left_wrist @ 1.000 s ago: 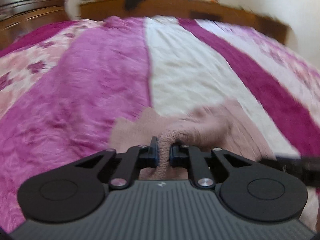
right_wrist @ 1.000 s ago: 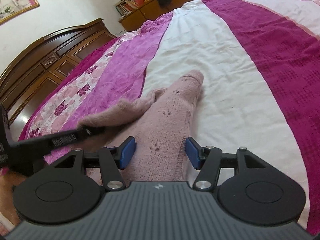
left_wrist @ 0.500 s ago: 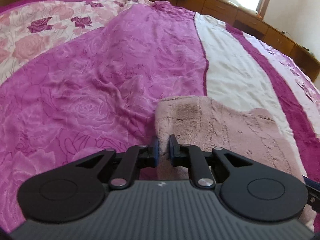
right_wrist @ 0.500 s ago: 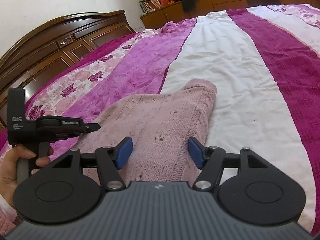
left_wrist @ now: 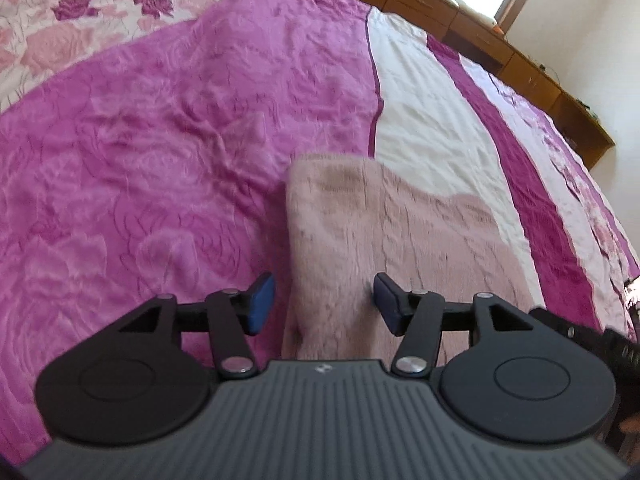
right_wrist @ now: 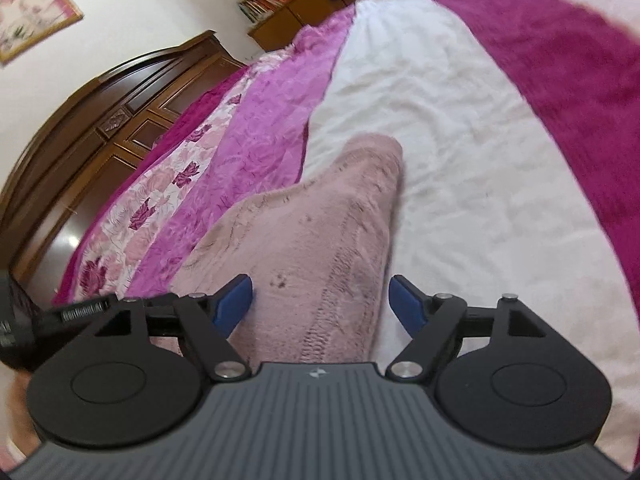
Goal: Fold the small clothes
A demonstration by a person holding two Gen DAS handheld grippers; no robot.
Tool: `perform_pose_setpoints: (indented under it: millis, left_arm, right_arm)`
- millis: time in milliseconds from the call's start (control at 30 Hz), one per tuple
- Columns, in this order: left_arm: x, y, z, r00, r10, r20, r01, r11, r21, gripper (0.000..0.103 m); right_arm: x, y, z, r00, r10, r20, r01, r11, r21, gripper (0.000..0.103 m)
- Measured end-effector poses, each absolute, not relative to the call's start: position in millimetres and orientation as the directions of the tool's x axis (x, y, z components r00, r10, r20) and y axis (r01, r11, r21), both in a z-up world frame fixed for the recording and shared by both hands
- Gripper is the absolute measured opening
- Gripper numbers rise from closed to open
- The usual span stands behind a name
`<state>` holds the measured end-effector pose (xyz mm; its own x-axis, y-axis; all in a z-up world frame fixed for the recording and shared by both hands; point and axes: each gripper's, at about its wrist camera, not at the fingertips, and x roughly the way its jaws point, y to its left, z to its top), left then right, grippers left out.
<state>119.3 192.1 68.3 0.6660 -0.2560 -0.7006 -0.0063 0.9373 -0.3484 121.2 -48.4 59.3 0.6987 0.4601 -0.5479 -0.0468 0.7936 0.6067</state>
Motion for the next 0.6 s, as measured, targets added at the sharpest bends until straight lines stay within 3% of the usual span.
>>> perform_pose_setpoints:
  millis: [133, 433, 600]
  left_arm:
    - [117.6, 193.6, 55.6, 0.642, -0.311, -0.701, -0.009, 0.911, -0.412, 0.062]
    - [124.7, 200.5, 27.5, 0.602, -0.492, -0.63, -0.015, 0.781, -0.624, 0.062]
    - [124.5, 195.0, 28.4, 0.616, -0.503, -0.606, -0.005, 0.767, -0.641, 0.048]
  right_arm:
    - [128.6, -54.0, 45.5, 0.667, 0.519, -0.535, -0.021, 0.73, 0.683, 0.082]
    - [159.4, -40.7, 18.6, 0.604, 0.606, -0.517, -0.027, 0.665, 0.747, 0.082]
    - [169.2, -32.9, 30.2, 0.607, 0.605, -0.515, -0.053, 0.677, 0.734, 0.054]
